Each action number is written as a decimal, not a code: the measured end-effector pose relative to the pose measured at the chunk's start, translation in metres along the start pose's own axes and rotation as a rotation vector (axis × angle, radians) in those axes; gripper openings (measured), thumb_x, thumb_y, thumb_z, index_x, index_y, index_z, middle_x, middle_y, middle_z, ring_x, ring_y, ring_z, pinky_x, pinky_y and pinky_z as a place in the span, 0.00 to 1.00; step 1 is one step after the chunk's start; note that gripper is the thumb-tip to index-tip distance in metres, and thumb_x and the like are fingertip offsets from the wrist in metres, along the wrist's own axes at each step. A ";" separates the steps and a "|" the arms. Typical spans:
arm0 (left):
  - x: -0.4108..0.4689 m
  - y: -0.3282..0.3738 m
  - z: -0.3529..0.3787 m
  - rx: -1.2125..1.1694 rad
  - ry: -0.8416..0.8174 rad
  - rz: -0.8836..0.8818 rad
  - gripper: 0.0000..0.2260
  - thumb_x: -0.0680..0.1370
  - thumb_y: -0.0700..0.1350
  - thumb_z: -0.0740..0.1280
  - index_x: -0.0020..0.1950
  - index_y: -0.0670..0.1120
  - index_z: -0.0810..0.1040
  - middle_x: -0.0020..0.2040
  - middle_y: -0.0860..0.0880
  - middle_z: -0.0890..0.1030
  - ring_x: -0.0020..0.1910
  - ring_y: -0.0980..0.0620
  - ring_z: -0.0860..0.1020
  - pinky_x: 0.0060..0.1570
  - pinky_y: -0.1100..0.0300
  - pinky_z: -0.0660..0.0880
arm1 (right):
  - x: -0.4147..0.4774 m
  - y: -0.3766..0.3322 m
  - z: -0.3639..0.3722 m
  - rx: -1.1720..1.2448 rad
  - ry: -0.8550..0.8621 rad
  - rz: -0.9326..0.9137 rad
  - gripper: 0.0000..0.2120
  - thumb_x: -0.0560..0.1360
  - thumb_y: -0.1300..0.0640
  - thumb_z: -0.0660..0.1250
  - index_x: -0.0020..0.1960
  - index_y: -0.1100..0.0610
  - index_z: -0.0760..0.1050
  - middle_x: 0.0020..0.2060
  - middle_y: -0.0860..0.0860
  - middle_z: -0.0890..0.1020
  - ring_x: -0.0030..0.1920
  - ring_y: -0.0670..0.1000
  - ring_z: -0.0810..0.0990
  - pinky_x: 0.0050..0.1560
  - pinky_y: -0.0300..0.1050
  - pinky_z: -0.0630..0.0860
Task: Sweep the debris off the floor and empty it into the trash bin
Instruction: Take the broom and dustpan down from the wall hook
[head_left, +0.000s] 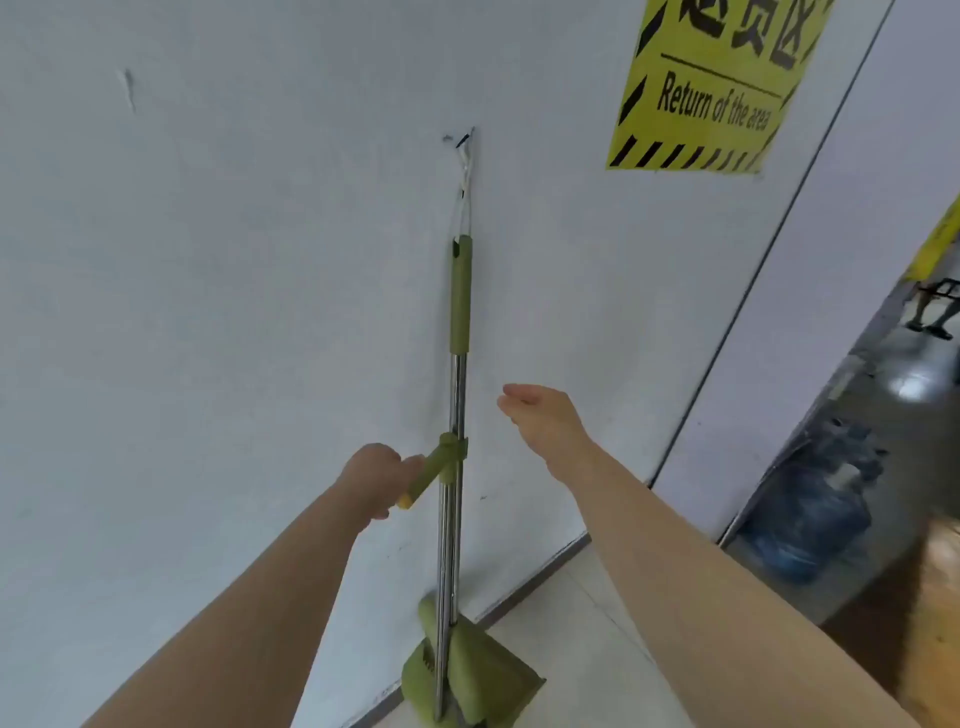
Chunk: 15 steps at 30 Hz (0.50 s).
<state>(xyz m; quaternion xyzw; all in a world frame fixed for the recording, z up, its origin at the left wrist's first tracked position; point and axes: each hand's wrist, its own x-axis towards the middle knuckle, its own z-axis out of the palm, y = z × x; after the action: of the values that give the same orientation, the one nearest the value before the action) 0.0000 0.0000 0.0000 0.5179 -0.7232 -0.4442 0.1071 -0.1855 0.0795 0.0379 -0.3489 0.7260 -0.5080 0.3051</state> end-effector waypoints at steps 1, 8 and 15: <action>0.006 0.001 0.005 -0.012 -0.008 -0.032 0.14 0.79 0.51 0.63 0.48 0.40 0.78 0.43 0.41 0.78 0.46 0.41 0.82 0.50 0.51 0.80 | 0.012 -0.003 0.001 0.003 -0.018 -0.021 0.22 0.78 0.54 0.65 0.71 0.56 0.71 0.68 0.50 0.74 0.65 0.49 0.73 0.62 0.38 0.67; 0.038 0.007 0.023 -0.177 -0.013 -0.123 0.18 0.79 0.50 0.65 0.51 0.34 0.82 0.44 0.40 0.85 0.34 0.49 0.81 0.37 0.59 0.81 | 0.080 -0.035 0.023 -0.027 -0.125 -0.234 0.13 0.76 0.54 0.65 0.59 0.54 0.79 0.47 0.47 0.81 0.47 0.47 0.77 0.38 0.26 0.72; 0.049 0.009 0.031 -0.108 -0.041 -0.122 0.21 0.80 0.56 0.62 0.39 0.40 0.79 0.23 0.54 0.77 0.20 0.58 0.71 0.21 0.68 0.70 | 0.101 -0.052 0.032 -0.016 -0.087 -0.388 0.16 0.77 0.52 0.65 0.50 0.67 0.76 0.37 0.55 0.77 0.33 0.47 0.74 0.28 0.32 0.71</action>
<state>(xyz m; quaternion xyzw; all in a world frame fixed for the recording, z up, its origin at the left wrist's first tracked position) -0.0466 -0.0249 -0.0260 0.5451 -0.6674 -0.4988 0.0927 -0.2072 -0.0327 0.0689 -0.5062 0.6353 -0.5361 0.2296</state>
